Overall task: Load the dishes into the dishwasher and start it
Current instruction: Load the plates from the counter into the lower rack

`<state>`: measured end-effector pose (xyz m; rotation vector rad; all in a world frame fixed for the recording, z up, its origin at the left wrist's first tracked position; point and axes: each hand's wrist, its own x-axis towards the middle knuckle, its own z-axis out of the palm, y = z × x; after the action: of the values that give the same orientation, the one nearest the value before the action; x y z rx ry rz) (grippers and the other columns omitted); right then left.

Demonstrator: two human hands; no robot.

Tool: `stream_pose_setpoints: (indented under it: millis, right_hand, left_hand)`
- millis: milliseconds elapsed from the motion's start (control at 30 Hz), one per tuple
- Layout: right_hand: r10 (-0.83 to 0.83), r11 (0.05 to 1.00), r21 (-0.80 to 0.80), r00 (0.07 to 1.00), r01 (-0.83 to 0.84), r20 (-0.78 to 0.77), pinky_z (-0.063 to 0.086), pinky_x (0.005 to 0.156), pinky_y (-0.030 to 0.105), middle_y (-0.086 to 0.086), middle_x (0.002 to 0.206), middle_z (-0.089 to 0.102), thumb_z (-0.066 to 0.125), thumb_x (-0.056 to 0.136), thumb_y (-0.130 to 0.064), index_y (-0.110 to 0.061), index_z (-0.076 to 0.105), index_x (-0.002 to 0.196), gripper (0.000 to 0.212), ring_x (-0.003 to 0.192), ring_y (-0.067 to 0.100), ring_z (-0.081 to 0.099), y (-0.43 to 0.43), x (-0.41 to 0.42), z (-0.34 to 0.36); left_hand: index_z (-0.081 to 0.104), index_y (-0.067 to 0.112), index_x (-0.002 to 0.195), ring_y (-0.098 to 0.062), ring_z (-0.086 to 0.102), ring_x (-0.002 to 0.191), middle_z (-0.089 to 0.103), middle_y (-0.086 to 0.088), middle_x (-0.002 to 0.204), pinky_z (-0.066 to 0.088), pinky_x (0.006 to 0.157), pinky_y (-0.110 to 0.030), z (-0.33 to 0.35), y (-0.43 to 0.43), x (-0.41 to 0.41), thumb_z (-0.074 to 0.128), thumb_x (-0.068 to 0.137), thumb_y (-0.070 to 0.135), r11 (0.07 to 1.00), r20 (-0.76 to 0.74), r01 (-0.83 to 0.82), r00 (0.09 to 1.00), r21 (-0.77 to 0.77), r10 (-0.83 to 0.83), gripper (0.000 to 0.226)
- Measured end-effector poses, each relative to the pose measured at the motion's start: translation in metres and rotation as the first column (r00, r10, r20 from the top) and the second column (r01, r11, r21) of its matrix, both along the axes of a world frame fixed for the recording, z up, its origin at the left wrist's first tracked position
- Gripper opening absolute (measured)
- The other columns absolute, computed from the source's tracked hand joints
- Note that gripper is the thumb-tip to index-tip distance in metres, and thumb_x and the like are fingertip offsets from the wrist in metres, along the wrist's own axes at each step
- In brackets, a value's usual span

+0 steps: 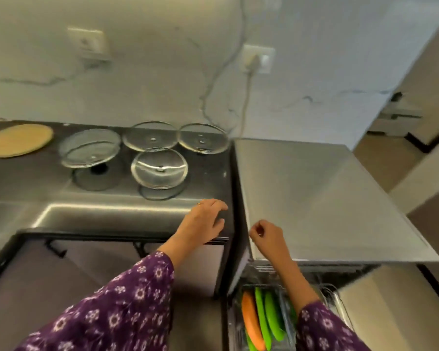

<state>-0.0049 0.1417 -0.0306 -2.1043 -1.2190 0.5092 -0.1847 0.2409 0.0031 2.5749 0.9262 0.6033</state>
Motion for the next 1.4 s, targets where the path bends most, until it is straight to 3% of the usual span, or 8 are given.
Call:
stream_pose_setpoints:
  millis: [167,367,700,867,967,1167,1233,1400]
  right_hand:
    - [0.174,0.985,-0.015,0.984,-0.175,-0.026,0.047,0.067,0.033,0.012,0.071,0.066,0.059,0.086,-0.016,-0.004,0.063,0.079,0.014,0.069,0.024,0.062,0.084,-0.079,0.026]
    - [0.357,0.93,-0.035,0.92,-0.366,-0.16,0.056,0.072,0.038,0.011,0.074,0.068,0.059,0.082,-0.015,-0.005,0.063,0.082,0.01,0.072,0.022,0.068,0.187,-0.207,0.039]
    - [0.384,0.861,-0.077,0.742,-0.502,-0.549,0.051,0.052,0.021,0.017,0.076,0.059,0.055,0.088,-0.003,0.001,0.057,0.088,0.005,0.057,0.018,0.057,0.354,-0.395,0.044]
    - [0.376,0.822,-0.12,0.688,-0.557,-0.621,0.04,0.042,0.019,0.013,0.069,0.044,0.048,0.091,0.002,-0.006,0.046,0.082,0.012,0.051,0.017,0.043,0.422,-0.465,0.037]
    - [0.346,0.82,-0.154,0.692,-0.551,-0.634,0.041,0.039,0.018,0.012,0.065,0.042,0.048,0.093,-0.001,0.004,0.052,0.084,0.011,0.044,0.014,0.044,0.464,-0.496,0.022]
    - [0.303,0.862,-0.138,0.713,-0.488,-0.632,0.057,0.079,0.044,0.032,0.09,0.063,0.055,0.09,-0.01,0.024,0.052,0.104,0.036,0.068,0.029,0.063,0.534,-0.541,-0.008]
    - [0.305,0.867,-0.141,0.732,-0.479,-0.609,0.057,0.08,0.043,0.031,0.091,0.065,0.055,0.09,-0.014,0.016,0.056,0.096,0.03,0.08,0.035,0.069,0.555,-0.551,-0.014]
    - [0.296,0.899,-0.138,0.81,-0.415,-0.507,0.058,0.07,0.034,0.007,0.062,0.061,0.054,0.091,-0.024,0.004,0.053,0.1,0.029,0.059,0.024,0.069,0.613,-0.569,-0.026]
  left_hand:
    - [0.057,0.014,0.12,-0.02,0.052,0.115,0.058,-0.003,0.12,0.041,0.096,-0.029,-0.001,0.04,-0.126,0.059,0.088,0.02,0.967,-0.035,-0.251,0.968,-0.045,0.249,0.033]
    - [0.055,0.016,0.122,-0.018,0.048,0.118,0.056,0.001,0.123,0.041,0.097,-0.031,-0.01,0.089,-0.274,0.057,0.09,0.024,0.87,-0.105,-0.484,0.874,-0.09,0.475,0.033]
    - [0.055,0.019,0.12,-0.016,0.048,0.116,0.054,0.003,0.123,0.04,0.098,-0.03,-0.042,0.185,-0.444,0.057,0.09,0.025,0.698,-0.148,-0.7,0.714,-0.147,0.685,0.031]
    - [0.055,0.019,0.119,-0.017,0.048,0.117,0.055,0.002,0.123,0.039,0.098,-0.03,-0.065,0.241,-0.48,0.056,0.09,0.025,0.653,-0.152,-0.726,0.685,-0.216,0.712,0.03]
    - [0.056,0.016,0.117,-0.018,0.05,0.114,0.058,0.0,0.119,0.039,0.098,-0.029,-0.078,0.279,-0.487,0.055,0.091,0.025,0.647,-0.123,-0.724,0.684,-0.241,0.719,0.028]
    - [0.059,0.013,0.089,-0.019,0.054,0.085,0.06,-0.001,0.087,0.043,0.081,-0.032,-0.095,0.326,-0.488,0.059,0.088,0.023,0.639,-0.019,-0.705,0.676,-0.308,0.737,0.011]
    - [0.055,0.015,0.082,-0.018,0.051,0.078,0.056,0.0,0.079,0.042,0.076,-0.032,-0.107,0.329,-0.488,0.06,0.088,0.026,0.622,0.032,-0.731,0.64,-0.282,0.768,0.013]
    - [0.047,0.024,0.076,-0.01,0.043,0.071,0.049,0.01,0.072,0.037,0.071,-0.026,-0.12,0.337,-0.488,0.057,0.087,0.039,0.646,0.041,-0.738,0.652,-0.195,0.757,0.022]
